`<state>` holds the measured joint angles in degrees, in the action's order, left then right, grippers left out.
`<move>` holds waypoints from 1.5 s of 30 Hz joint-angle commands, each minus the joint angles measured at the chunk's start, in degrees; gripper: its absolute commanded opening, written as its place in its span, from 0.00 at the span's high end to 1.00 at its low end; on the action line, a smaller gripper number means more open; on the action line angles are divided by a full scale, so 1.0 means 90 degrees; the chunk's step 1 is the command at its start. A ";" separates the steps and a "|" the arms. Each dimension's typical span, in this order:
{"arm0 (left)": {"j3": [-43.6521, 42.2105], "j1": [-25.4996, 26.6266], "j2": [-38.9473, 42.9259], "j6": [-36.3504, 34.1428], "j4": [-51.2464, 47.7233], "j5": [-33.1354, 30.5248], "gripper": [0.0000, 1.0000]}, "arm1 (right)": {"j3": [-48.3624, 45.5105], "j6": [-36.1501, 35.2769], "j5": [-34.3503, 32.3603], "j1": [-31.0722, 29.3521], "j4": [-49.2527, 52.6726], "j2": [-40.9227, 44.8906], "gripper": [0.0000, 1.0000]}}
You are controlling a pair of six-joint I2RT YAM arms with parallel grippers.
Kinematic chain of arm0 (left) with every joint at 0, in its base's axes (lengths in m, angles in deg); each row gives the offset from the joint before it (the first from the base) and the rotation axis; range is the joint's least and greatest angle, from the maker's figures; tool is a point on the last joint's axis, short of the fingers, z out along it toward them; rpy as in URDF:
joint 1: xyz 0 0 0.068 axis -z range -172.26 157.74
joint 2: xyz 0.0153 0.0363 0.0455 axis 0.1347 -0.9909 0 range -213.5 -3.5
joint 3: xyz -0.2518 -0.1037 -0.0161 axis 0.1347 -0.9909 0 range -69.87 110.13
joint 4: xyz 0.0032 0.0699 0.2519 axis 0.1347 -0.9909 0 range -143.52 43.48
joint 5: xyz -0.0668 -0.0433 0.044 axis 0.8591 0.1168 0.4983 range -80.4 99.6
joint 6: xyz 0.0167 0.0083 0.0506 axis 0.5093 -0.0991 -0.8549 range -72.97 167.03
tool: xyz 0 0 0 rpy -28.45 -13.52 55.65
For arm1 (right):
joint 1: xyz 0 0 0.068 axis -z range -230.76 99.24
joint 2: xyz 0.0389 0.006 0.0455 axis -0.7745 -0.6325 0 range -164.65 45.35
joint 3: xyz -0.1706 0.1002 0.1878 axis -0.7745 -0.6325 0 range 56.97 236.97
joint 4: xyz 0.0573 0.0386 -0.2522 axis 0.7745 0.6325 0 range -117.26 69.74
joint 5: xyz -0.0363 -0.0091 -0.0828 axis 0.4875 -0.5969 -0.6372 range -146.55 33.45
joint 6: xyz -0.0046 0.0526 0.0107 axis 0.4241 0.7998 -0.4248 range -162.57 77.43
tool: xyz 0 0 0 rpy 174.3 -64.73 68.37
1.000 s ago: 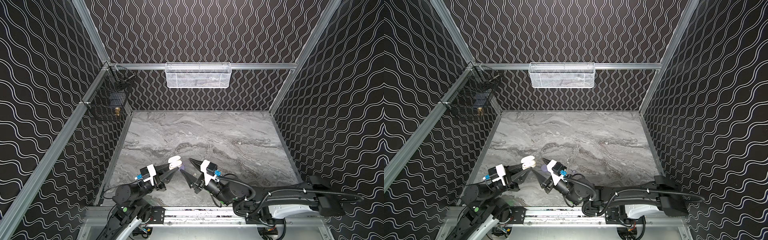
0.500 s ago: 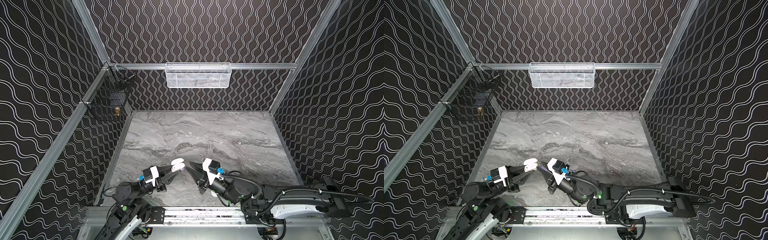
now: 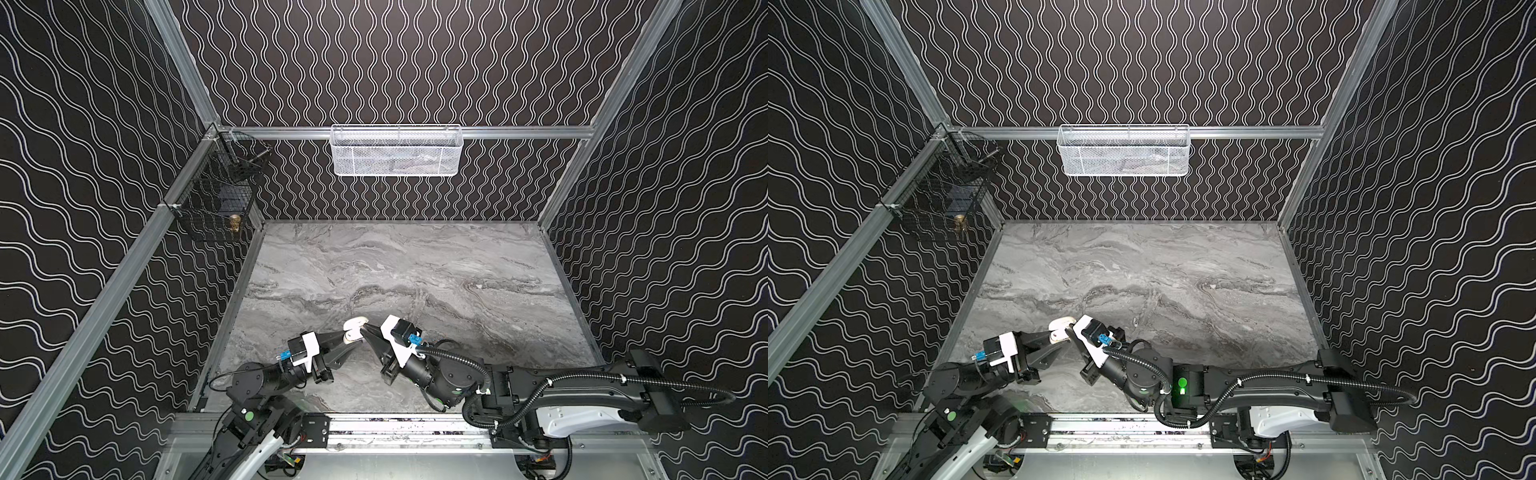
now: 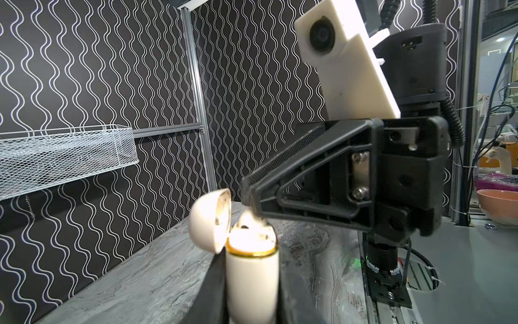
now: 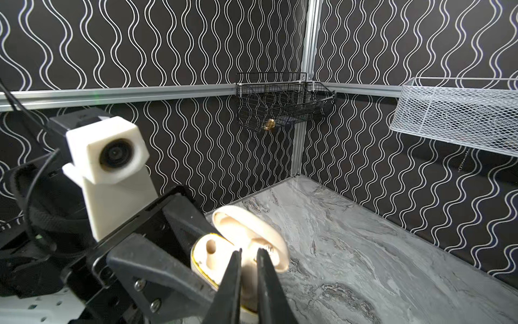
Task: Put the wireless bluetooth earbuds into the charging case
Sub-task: 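Open the right gripper to release the earbud into the case, then withdraw the right gripper and move it over the second cream earbud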
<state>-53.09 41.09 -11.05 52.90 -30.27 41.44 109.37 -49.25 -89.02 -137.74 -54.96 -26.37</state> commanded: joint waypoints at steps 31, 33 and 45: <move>0.0060 -0.0006 0.0251 -0.0383 -0.0942 -0.0565 1.00 | -0.0317 0.5010 0.2115 0.3367 0.4183 -0.1382 0.63; 0.0078 -0.0001 0.0278 -0.0404 -0.1002 -0.0597 1.00 | -0.0034 0.5001 0.2363 0.3366 0.4294 -0.1781 0.61; 0.0092 0.0000 0.0432 -0.0418 -0.1188 -0.0685 1.00 | 0.1472 0.4919 0.2723 0.3252 0.5282 -0.3432 0.53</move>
<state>-52.79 41.09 -7.27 49.86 -41.57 35.47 120.94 -5.56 -65.74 -107.89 -10.57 -56.05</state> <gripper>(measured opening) 0.220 0.468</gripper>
